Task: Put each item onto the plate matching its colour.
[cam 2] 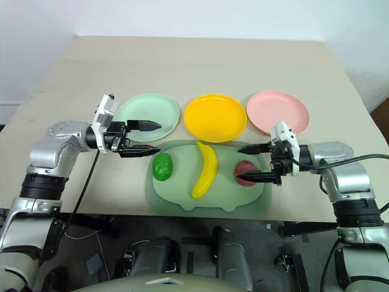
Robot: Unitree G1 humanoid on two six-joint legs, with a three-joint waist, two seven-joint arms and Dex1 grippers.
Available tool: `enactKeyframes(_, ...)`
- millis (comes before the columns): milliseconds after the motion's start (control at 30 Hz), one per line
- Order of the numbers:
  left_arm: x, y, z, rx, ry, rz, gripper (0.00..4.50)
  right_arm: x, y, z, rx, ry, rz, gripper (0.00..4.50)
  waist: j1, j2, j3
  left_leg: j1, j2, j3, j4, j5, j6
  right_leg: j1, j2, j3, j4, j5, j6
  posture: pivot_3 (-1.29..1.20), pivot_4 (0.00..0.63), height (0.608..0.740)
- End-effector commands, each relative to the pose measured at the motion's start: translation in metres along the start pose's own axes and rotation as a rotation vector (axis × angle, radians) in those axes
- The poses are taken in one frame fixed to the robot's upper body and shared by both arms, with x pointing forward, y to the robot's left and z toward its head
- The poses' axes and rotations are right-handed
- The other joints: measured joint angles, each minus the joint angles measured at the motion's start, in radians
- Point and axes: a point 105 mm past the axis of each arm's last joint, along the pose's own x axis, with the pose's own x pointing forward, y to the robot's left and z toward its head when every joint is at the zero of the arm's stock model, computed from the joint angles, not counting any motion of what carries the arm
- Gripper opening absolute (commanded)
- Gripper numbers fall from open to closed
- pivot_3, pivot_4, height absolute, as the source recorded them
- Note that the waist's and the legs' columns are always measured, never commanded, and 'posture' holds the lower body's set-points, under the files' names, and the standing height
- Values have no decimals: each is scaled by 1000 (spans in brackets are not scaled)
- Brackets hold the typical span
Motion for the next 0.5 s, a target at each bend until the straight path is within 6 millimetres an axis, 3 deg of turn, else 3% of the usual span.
enactKeyframes(33,-1,1,11,36,-9,-6,4455,0,1,0,-55,35,-4,4500,0,0,0,0,0,0,0,0,0,0,0,0,0,0,0,0,150,740)
enactKeyframes(167,-2,2,13,41,-5,-9,4455,3,1,-14,-77,106,7,4500,0,0,0,0,0,0,0,-1,1,0,0,0,0,0,0,0,150,740)
enactKeyframes(267,-2,3,15,47,-7,-1,4500,5,-1,-16,-53,107,10,3992,1,0,0,0,0,0,0,-2,3,0,0,0,0,0,0,0,150,740)
enactKeyframes(367,-4,3,16,49,-10,3,4500,7,-2,-18,-92,141,12,3138,0,0,0,0,0,0,1,-2,3,0,0,0,0,0,0,0,150,740)
enactKeyframes(500,-5,2,17,50,-13,8,4500,8,-5,-11,-114,117,9,3060,0,0,0,0,0,0,1,-2,3,0,0,0,0,0,0,0,150,740)
